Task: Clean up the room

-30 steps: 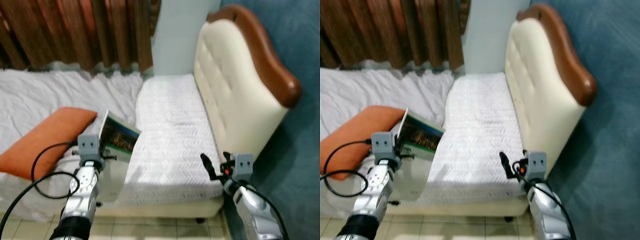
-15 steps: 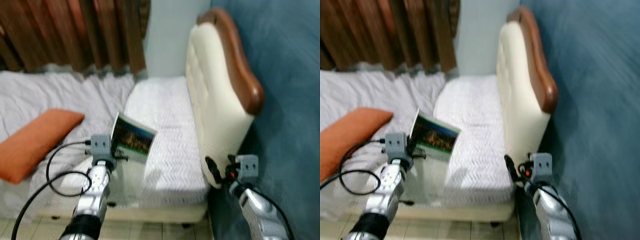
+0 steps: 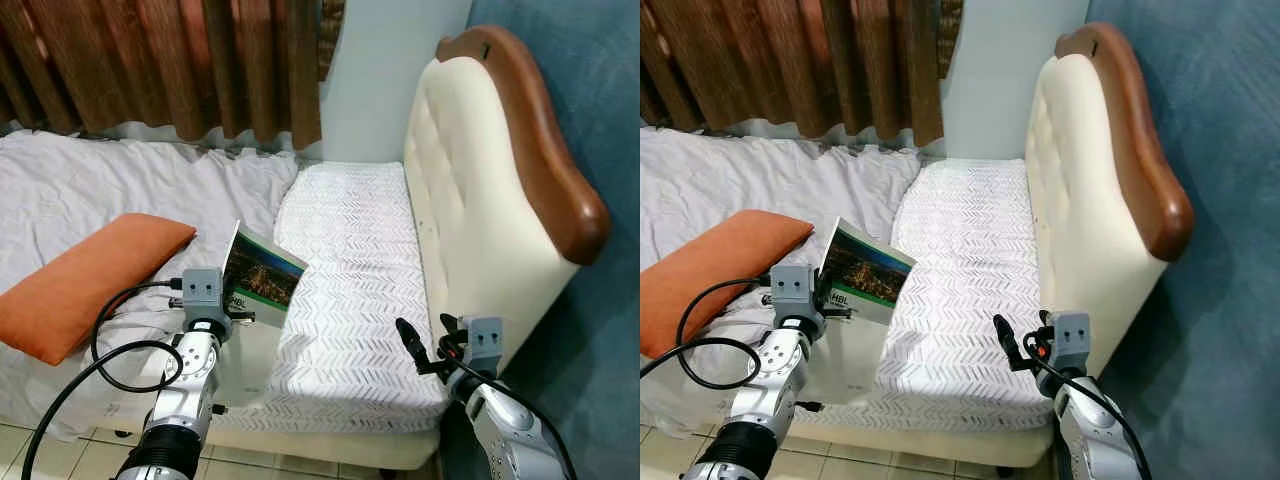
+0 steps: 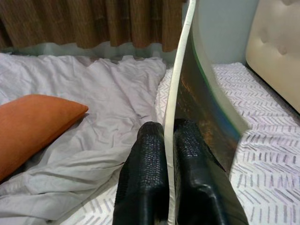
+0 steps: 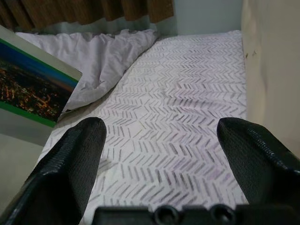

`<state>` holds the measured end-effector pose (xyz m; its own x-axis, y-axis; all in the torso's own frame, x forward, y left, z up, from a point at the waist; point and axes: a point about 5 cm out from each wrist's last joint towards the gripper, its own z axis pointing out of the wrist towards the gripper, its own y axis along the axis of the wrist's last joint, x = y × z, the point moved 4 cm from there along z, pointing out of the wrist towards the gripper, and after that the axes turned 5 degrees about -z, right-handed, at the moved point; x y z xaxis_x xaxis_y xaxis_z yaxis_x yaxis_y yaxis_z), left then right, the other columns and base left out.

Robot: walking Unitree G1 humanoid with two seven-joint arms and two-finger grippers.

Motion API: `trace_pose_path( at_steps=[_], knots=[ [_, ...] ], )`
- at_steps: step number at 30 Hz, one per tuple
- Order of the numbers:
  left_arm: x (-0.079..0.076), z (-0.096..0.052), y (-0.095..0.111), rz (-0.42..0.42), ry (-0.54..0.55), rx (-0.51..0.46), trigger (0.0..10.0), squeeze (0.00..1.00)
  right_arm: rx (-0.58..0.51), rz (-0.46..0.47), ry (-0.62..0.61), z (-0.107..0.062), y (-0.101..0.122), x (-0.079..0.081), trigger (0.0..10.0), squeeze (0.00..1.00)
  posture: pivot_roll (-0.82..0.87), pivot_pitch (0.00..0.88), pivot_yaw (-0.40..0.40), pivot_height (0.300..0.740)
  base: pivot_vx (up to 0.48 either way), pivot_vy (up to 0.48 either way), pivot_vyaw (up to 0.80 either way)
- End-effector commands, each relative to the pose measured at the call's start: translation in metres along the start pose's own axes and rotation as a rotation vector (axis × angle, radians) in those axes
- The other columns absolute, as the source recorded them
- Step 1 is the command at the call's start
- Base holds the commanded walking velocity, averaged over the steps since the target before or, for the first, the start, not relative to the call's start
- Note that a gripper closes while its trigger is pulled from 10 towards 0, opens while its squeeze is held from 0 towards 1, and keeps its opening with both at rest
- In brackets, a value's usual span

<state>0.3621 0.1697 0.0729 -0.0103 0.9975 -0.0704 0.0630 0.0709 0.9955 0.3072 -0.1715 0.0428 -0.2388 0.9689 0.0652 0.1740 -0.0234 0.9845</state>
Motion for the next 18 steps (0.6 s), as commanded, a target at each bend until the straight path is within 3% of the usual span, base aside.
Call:
trace_pose_path(
  at_steps=[1,2,9,13,15,17,18],
  knots=[
    [-0.002,0.003,0.011,-0.01,-0.008,-0.042,10.0,0.0,-0.021,0.016,0.004,-0.001,0.006,-0.002,10.0,0.0,0.01,0.0,-0.002,0.74,0.0,0.0,0.0],
    [-0.001,0.003,0.011,-0.027,-0.005,-0.041,10.0,0.0,-0.029,0.023,0.054,-0.002,0.009,0.006,10.0,0.0,0.01,0.0,-0.003,0.74,0.307,0.371,0.0],
    [0.001,0.003,0.011,-0.054,0.009,-0.046,10.0,0.0,-0.003,0.039,0.129,-0.003,0.006,0.015,10.0,0.0,0.01,0.0,-0.011,0.74,0.31,0.366,0.0],
    [-0.006,0.003,0.011,-0.048,-0.005,-0.045,10.0,0.0,0.006,0.048,0.144,-0.006,0.004,0.016,10.0,0.0,-0.01,0.0,-0.008,0.74,0.261,0.403,0.0],
    [-0.034,0.02,0.007,-0.028,-0.11,0.044,10.0,0.0,0.016,0.052,0.135,-0.012,0.002,0.016,10.0,0.0,-0.02,0.02,-0.005,0.74,0.0,0.0,0.0],
    [-0.073,0.041,0.023,-0.037,-0.212,0.09,10.0,0.0,0.037,0.047,0.12,-0.029,-0.004,0.019,10.0,0.0,-0.08,0.083,0.009,0.74,0.0,0.0,0.0],
    [-0.082,0.046,0.03,-0.071,-0.235,0.096,10.0,0.0,0.047,0.044,0.109,-0.036,-0.006,0.02,10.0,0.0,-0.12,0.127,0.012,0.74,0.0,0.0,0.0]
  ],
)
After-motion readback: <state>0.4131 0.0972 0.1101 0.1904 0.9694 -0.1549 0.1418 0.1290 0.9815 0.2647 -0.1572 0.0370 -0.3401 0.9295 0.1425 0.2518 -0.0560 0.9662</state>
